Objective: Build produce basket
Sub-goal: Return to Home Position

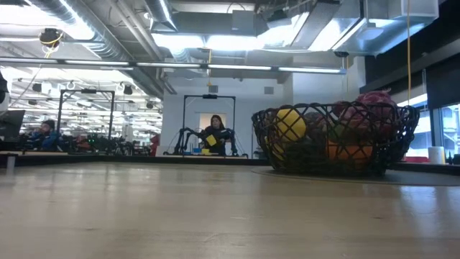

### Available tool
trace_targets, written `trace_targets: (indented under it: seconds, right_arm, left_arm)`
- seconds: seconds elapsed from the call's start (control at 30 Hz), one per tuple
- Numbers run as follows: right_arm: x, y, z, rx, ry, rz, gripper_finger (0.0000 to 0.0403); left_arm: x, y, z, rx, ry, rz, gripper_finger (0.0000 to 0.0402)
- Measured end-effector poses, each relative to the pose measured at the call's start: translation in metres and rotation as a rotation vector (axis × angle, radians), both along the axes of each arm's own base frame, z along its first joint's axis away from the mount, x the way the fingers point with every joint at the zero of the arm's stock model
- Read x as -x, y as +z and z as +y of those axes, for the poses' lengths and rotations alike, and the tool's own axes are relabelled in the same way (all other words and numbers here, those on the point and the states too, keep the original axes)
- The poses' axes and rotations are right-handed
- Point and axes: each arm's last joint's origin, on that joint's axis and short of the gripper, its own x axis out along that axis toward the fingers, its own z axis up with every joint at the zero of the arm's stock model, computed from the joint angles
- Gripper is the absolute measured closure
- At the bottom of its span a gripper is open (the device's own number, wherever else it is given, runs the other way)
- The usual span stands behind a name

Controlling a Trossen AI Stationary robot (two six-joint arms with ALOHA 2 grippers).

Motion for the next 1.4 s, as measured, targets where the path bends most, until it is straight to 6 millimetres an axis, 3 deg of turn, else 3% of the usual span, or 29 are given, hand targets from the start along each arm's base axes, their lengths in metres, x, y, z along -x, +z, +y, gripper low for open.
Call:
trace_targets:
  seconds: [0.17,0.37,0.5,0.93,1.4]
  right_arm:
    - [0.025,0.006,0.009,0.013,0.065,-0.171,0.0402]
    - [0.051,-0.017,0.017,0.014,0.064,-0.295,0.0402]
    - [0.064,-0.031,0.021,0.006,0.052,-0.356,0.0403]
    - [0.091,-0.067,0.029,-0.06,0.042,-0.413,0.0403]
    - [0.105,-0.119,0.035,-0.184,0.032,-0.555,0.0403]
  left_arm:
    - [0.025,0.01,-0.01,-0.007,-0.018,-0.063,0.0402]
    - [0.053,0.008,-0.02,0.01,0.012,-0.136,0.0402]
    - [0.068,-0.004,-0.025,0.012,0.028,-0.202,0.0402]
    - [0.116,-0.08,-0.044,0.054,0.063,-0.46,0.0402]
    - [0.152,-0.161,-0.058,0.073,0.054,-0.688,0.0402]
